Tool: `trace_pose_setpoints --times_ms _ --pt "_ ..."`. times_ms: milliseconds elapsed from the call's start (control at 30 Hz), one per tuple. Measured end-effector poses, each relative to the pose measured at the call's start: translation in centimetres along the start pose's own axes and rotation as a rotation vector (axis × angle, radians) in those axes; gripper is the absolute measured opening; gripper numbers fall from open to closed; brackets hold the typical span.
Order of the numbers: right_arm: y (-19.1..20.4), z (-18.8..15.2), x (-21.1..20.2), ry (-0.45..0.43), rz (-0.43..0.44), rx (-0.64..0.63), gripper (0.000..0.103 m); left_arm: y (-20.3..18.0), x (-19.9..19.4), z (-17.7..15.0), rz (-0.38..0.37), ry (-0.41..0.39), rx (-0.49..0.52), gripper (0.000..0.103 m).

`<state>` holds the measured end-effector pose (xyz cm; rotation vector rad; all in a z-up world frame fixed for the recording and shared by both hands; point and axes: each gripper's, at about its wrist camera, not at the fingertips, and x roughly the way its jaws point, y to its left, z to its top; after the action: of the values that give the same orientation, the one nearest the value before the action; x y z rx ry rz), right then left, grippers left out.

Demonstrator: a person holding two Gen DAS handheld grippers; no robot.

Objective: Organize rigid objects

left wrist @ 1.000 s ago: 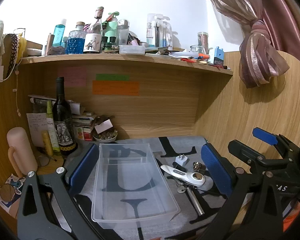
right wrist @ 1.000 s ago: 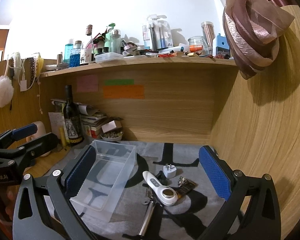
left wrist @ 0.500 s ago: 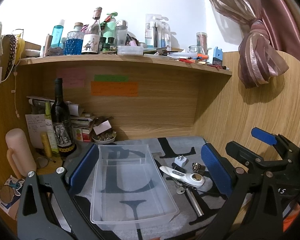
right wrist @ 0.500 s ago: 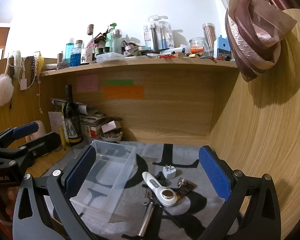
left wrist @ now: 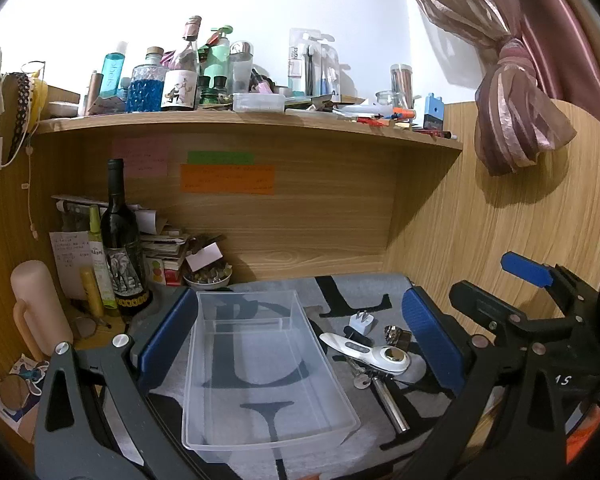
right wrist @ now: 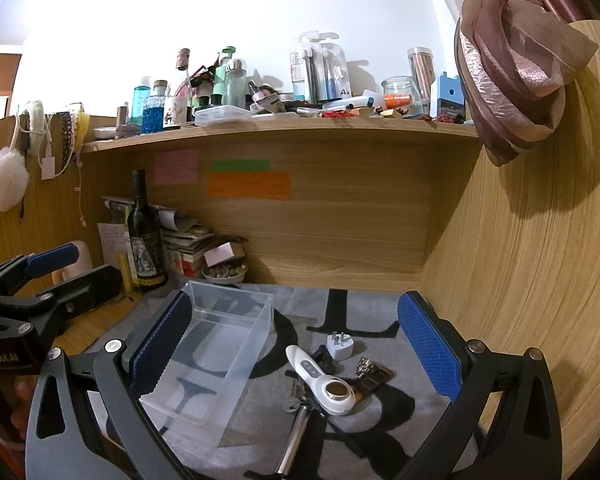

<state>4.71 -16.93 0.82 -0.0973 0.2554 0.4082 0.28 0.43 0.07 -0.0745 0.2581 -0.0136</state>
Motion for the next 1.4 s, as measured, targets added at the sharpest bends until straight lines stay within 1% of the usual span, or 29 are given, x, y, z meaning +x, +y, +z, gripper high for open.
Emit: trace_pose_setpoints --times_ms 300,467,567,667,700,733,833,867,933,967,1033,1067,1167,1233,1267,1300,1333,1367,1400 --pt "-0.1 0.1 0.2 0.009 0.0 0.0 0.103 0.2 0.2 -0.1 -0.001 0.007 -0.004 0.103" --pt "-0.4 -0.3 1.1 0.039 0.0 0.011 0.103 0.9 0.6 -0.3 0.012 0.026 -0.009 0.103" --pt "-0.7 -0.7 2.0 0.065 -0.009 0.016 0.103 2.3 1.6 -0.7 0.01 0.062 -0.042 0.103" --pt "-1.2 -1.5 3.2 0.111 -0.017 0.026 0.103 4.3 3.1 -1.4 0.021 0.121 -0.085 0.102" --pt "-1.4 -1.8 3.7 0.13 -0.025 0.028 0.103 5.1 3.8 -1.7 0.034 0.147 -0.097 0.093" --pt "-1.6 -2.1 4.3 0.149 -0.033 0.032 0.103 6.0 4.6 -2.1 0.049 0.185 -0.107 0.082" --pt "-2.4 -3.1 5.8 0.207 -0.053 0.049 0.103 8.2 6.9 -3.3 0.059 0.289 -0.155 0.067" --pt "-2.6 -3.3 6.2 0.224 -0.06 0.054 0.103 9.1 7.9 -3.8 0.059 0.33 -0.174 0.064" --pt "-2.9 -3.9 7.3 0.265 -0.082 0.058 0.103 10.5 9.6 -4.7 0.069 0.397 -0.196 0.052" --pt "-3.0 -4.2 7.8 0.28 -0.092 0.059 0.103 11.1 10.3 -5.2 0.069 0.423 -0.206 0.049" --pt "-3.2 -4.7 8.8 0.309 -0.112 0.059 0.103 12.0 11.6 -6.0 0.06 0.472 -0.232 0.04" --pt "-3.2 -4.9 9.2 0.323 -0.119 0.061 0.103 12.4 12.2 -6.3 0.054 0.491 -0.243 0.038" --pt "-3.5 -5.2 10.7 0.367 -0.124 0.072 0.102 13.3 13.3 -7.1 0.032 0.531 -0.265 0.032" --pt "-3.7 -5.2 11.8 0.392 -0.127 0.073 0.102 13.7 13.9 -7.2 0.017 0.559 -0.279 0.023" --pt "-3.7 -5.2 12.3 0.402 -0.129 0.07 0.1 13.9 14.2 -7.4 0.006 0.575 -0.286 0.02" --pt "-3.8 -5.1 12.8 0.413 -0.128 0.066 0.096 14.0 14.4 -7.4 -0.001 0.585 -0.293 0.015" --pt "-4.0 -5.0 13.4 0.425 -0.123 0.061 0.095 14.2 14.6 -7.5 -0.01 0.595 -0.301 0.012" --pt "-4.2 -4.9 14.0 0.436 -0.118 0.058 0.092 14.5 14.8 -7.6 -0.033 0.605 -0.319 0.012" --pt "-4.3 -4.8 14.6 0.449 -0.115 0.056 0.089 14.7 14.9 -7.7 -0.041 0.606 -0.333 0.012"
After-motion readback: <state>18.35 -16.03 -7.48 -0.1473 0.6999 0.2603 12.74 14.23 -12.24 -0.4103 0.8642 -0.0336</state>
